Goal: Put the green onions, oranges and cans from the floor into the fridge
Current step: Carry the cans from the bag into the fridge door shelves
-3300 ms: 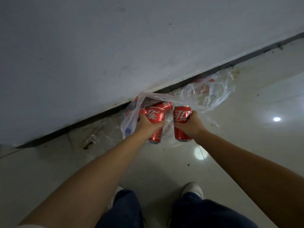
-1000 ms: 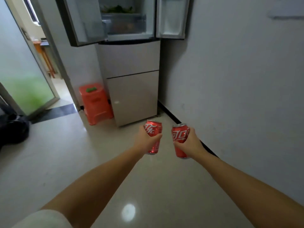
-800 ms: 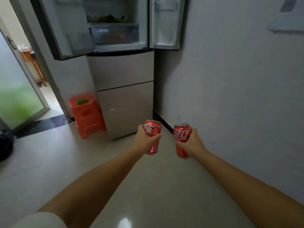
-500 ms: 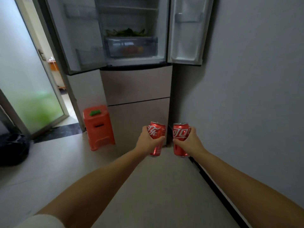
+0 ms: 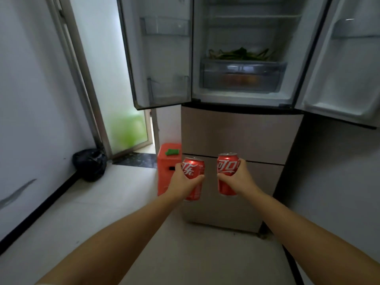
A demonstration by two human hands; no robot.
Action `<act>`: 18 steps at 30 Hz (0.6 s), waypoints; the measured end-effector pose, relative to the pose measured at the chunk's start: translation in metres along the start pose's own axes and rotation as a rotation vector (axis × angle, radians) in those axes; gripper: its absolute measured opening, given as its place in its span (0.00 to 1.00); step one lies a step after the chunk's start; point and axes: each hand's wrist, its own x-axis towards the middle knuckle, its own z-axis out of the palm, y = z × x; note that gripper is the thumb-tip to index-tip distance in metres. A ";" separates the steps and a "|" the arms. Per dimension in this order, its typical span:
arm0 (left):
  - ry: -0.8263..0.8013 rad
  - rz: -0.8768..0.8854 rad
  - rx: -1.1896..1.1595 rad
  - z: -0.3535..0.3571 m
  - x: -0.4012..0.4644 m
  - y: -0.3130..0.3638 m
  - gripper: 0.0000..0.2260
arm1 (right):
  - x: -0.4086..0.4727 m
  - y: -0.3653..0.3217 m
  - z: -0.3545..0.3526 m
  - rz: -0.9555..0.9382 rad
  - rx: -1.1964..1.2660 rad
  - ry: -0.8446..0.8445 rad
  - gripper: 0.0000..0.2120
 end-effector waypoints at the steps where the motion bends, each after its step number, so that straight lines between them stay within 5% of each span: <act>1: 0.021 -0.004 0.013 -0.003 0.018 0.002 0.30 | 0.021 -0.006 0.006 -0.021 0.007 -0.025 0.37; 18: 0.356 0.546 0.014 -0.074 0.278 0.190 0.26 | 0.312 -0.214 0.019 -0.636 0.271 -0.035 0.37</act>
